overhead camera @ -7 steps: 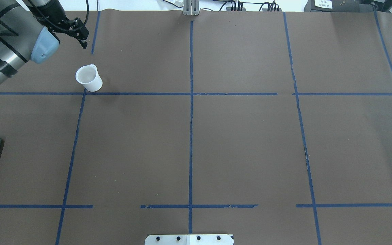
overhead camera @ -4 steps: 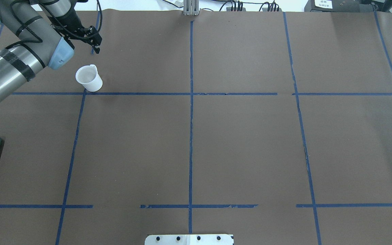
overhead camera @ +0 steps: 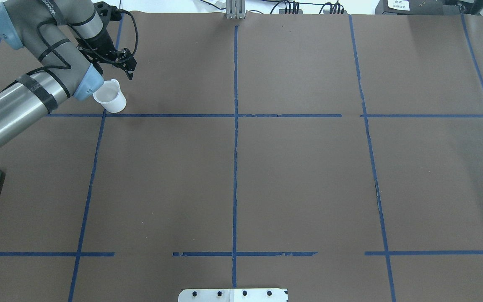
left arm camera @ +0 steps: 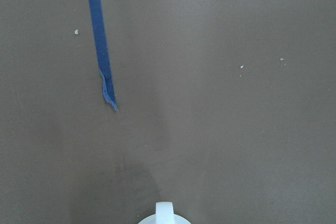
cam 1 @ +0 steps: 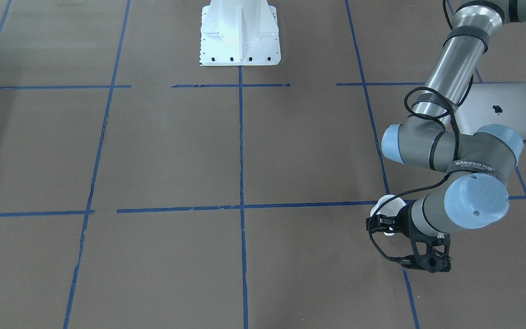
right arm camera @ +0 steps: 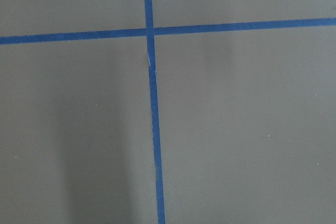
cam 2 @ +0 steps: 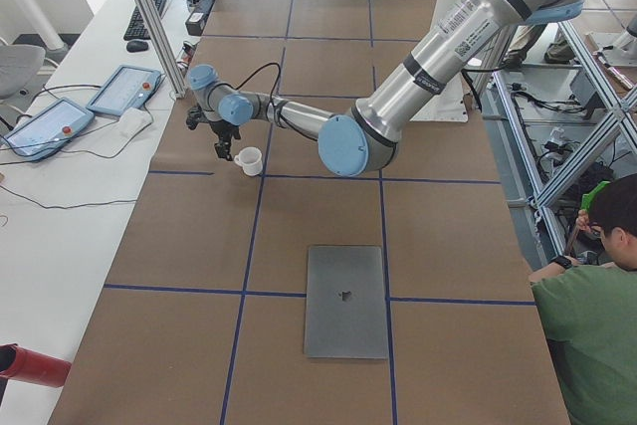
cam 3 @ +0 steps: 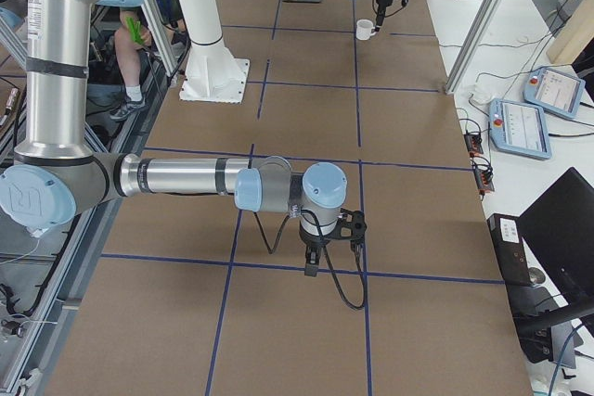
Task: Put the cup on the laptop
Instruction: 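Lower the left gripper and close it on the white cup, then lift the cup with the left gripper and carry it toward the laptop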
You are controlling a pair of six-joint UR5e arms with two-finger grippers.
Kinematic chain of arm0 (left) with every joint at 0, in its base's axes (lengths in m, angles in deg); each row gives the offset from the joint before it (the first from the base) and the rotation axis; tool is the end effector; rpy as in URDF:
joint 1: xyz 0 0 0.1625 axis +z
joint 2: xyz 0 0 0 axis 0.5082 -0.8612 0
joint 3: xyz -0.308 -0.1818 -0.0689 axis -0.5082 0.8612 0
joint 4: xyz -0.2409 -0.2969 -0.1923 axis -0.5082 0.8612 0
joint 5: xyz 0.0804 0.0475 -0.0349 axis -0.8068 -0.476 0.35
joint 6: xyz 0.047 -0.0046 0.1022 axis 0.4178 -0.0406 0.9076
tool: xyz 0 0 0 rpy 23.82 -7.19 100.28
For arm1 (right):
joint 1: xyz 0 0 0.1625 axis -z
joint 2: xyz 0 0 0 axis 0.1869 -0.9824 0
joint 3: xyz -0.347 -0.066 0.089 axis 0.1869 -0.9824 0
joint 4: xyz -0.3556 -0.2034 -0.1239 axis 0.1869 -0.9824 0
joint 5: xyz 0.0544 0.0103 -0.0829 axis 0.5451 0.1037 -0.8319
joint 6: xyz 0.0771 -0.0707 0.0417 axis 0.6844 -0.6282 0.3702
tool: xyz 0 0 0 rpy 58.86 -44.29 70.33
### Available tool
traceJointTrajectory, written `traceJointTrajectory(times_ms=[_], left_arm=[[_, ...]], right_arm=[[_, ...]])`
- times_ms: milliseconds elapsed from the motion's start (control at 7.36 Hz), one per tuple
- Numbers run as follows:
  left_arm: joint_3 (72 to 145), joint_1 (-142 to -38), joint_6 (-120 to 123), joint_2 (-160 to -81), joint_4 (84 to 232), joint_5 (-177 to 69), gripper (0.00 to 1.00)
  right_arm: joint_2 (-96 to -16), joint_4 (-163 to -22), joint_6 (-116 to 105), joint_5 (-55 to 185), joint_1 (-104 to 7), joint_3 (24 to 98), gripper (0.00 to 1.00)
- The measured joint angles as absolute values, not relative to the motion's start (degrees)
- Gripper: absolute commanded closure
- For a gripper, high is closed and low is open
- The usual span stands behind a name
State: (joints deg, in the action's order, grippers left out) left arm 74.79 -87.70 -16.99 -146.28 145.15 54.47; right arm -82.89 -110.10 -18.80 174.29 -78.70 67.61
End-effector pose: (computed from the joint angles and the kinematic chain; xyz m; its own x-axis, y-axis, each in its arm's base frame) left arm 0.3739 -0.6911 0.3600 0.6709 0.1408 -0.7281 -0.1405 0.9882 0.0616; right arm 0.0532 -0.4594 0.5925 0.7372 0.0742 0.6716 -0.0360 0.9969 -0.0706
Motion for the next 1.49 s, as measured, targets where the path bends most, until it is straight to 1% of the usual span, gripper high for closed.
traceJointTrajectory(times_ms=[272, 407, 543, 679, 815, 1494], left_arm=[[73.53, -86.72, -17.08, -145.92, 146.45, 53.70, 0.00], [72.65, -86.40, -17.08, -145.64, 147.51, 53.49, 0.04], [71.86, -86.05, -17.08, -145.48, 148.41, 53.39, 0.23], [71.50, -85.85, -17.09, -145.44, 148.81, 53.36, 0.68], [71.36, -85.72, -17.13, -145.44, 148.99, 53.35, 1.00], [72.52, -88.20, -17.36, -145.65, 147.94, 53.36, 1.00]], right_arm=[[-82.89, -110.10, -18.80, 174.29, -78.70, 67.61, 0.00], [-82.90, -110.10, -18.80, 174.28, -78.71, 67.61, 0.00], [-82.92, -110.10, -18.80, 174.24, -78.73, 67.61, 0.00], [-82.91, -110.10, -18.80, 174.23, -78.72, 67.61, 0.00], [-82.91, -110.10, -18.80, 174.26, -78.71, 67.61, 0.00], [-82.89, -110.07, -18.78, 174.23, -78.72, 67.61, 0.00]])
